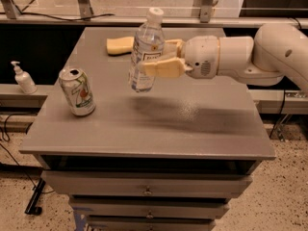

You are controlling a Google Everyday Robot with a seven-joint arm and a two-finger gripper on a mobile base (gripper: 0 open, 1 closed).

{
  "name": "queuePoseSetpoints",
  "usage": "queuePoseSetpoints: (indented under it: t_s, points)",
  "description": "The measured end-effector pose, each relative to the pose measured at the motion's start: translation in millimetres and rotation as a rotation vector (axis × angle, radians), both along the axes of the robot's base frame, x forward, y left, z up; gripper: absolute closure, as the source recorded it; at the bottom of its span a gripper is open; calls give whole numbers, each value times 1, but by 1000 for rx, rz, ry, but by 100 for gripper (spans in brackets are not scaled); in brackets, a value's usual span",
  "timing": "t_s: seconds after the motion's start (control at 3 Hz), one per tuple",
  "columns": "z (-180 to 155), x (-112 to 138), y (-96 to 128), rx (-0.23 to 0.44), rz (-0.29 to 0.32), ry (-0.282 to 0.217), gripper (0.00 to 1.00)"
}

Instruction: Move blue plastic bottle near 7up can

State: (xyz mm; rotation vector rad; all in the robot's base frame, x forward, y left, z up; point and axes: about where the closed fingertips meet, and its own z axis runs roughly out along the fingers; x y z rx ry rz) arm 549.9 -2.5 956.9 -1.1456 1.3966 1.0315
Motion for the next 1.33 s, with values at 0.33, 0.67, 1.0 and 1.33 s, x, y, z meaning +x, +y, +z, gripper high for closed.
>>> queuePoseSetpoints:
  t_s: [0.33,0.67,1.0,1.33]
  points:
    - [-14,-4,37,-7,28,-6,100]
    - [-24,-9,64,-18,55,4,100]
    - [-35,-14,83,-49,80,11,100]
    - [-49,-15,92,-86,98,20,100]
